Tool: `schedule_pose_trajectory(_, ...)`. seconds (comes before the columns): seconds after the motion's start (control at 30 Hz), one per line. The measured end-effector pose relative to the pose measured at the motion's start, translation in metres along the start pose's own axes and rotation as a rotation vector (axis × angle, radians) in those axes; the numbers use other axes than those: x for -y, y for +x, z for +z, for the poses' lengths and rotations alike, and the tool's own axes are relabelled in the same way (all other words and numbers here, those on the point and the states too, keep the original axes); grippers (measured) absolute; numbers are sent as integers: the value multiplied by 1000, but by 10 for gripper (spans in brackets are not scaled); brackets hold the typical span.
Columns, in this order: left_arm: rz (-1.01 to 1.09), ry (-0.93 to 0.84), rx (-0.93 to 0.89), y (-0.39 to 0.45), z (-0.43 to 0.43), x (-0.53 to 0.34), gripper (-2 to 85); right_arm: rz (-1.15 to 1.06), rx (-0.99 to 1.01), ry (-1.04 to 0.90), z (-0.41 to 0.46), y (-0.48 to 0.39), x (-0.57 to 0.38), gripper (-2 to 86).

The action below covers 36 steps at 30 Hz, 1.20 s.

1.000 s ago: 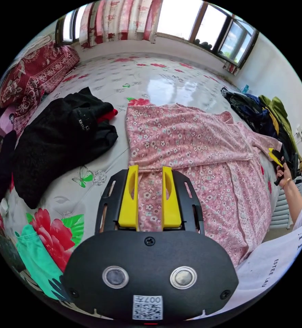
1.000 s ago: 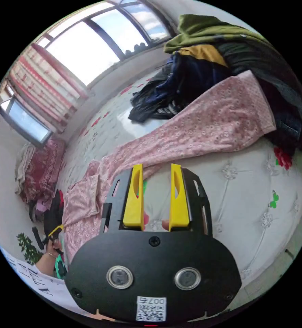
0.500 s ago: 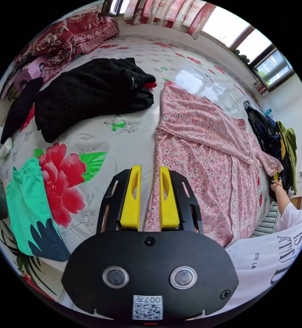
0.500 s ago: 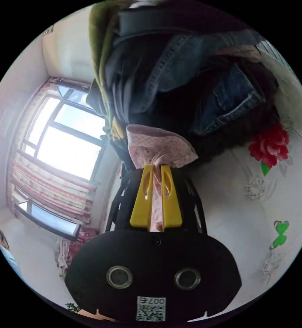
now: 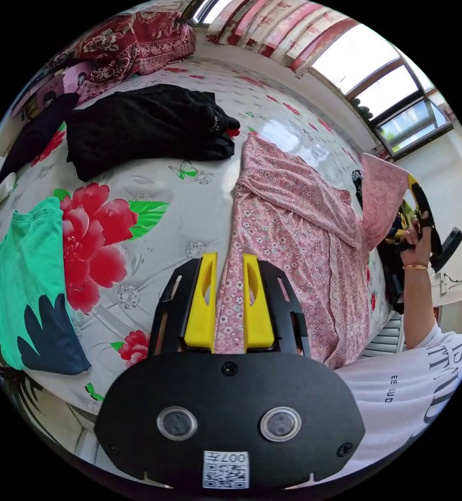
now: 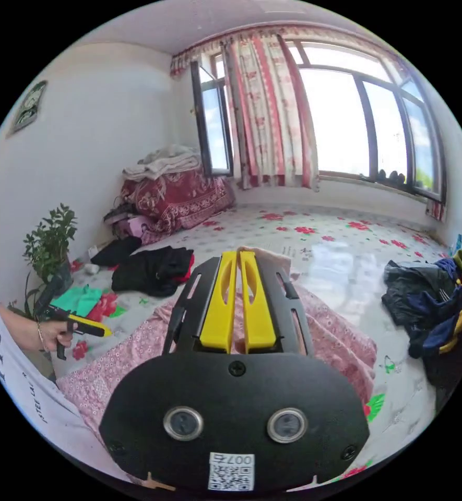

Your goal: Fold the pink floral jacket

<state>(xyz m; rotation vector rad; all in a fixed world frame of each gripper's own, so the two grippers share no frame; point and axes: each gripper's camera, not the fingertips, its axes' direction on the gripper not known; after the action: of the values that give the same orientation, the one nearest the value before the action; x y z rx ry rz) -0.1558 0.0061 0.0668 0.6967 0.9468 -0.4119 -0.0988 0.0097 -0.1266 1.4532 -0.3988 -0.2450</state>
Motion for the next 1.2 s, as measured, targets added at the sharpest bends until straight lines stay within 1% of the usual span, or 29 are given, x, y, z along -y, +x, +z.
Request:
schedule_pose_trajectory(0.07,10,-10,-8,-6,-6,-7,80,-71,75,-307,80,-61,-35,14)
schedule_pose_trajectory(0.13,25,-19,-24,-10,-11,-14,81,-75,108,-499,114,-86,-61,19)
schedule_pose_trajectory(0.17,36,-27,-33,-13,-15,-20,82,-76,112,-543,117,-96,-73,22)
schedule_pose_trajectory(0.23,48,-39,-45,-18,-21,-30,83,-68,80,-528,101,-101,-82,27)
schedule_pose_trajectory(0.33,77,-62,-53,-27,-29,-48,84,-56,5,-415,62,-88,-86,35)
schedule_pose_trajectory(0.4,107,-76,-50,-30,-33,-58,84,-16,-36,-414,61,-70,-75,44)
schedule_pose_trajectory(0.43,112,-81,-50,-31,-33,-59,84,49,-28,-431,69,-55,-63,50)
schedule_pose_trajectory(0.47,119,-84,-55,-30,-35,-60,85,144,27,-424,81,-37,-52,57)
schedule_pose_trajectory(0.5,124,-78,-60,-29,-39,-62,87,194,66,-424,89,-28,-48,61)
schedule_pose_trajectory(0.57,123,-61,-62,-25,-48,-66,90,367,194,-474,134,-1,-42,76)
schedule_pose_trajectory(0.6,120,-52,-60,-23,-55,-73,92,402,206,-487,146,3,-42,79)
schedule_pose_trajectory(0.67,115,-45,-42,-21,-63,-86,91,514,176,-543,191,17,-47,81)
schedule_pose_trajectory(0.77,98,-68,12,-22,-73,-113,90,585,66,-570,229,29,-41,65)
schedule_pose_trajectory(0.8,83,-77,31,-24,-76,-122,89,579,45,-559,233,28,-36,56)
schedule_pose_trajectory(0.87,48,-89,52,-28,-80,-135,88,482,-44,-522,247,11,-11,25)
schedule_pose_trajectory(0.9,18,-95,59,-31,-81,-141,88,439,-51,-511,251,5,-4,18)
schedule_pose_trajectory(0.93,4,-97,59,-33,-81,-143,87,344,-8,-497,259,-10,8,13)
schedule_pose_trajectory(0.97,-19,-100,54,-34,-80,-146,87,250,81,-516,272,-25,17,10)
schedule_pose_trajectory(1.0,-34,-103,51,-34,-79,-147,87,207,132,-545,280,-33,21,10)
schedule_pose_trajectory(1.07,-46,-106,43,-31,-76,-146,88,89,177,-678,303,-51,30,14)
schedule_pose_trajectory(1.13,-50,-103,21,-26,-75,-143,90,16,197,-642,290,-57,35,16)
schedule_pose_trajectory(1.2,-47,-104,1,-21,-74,-143,94,1,202,-580,261,-51,35,18)
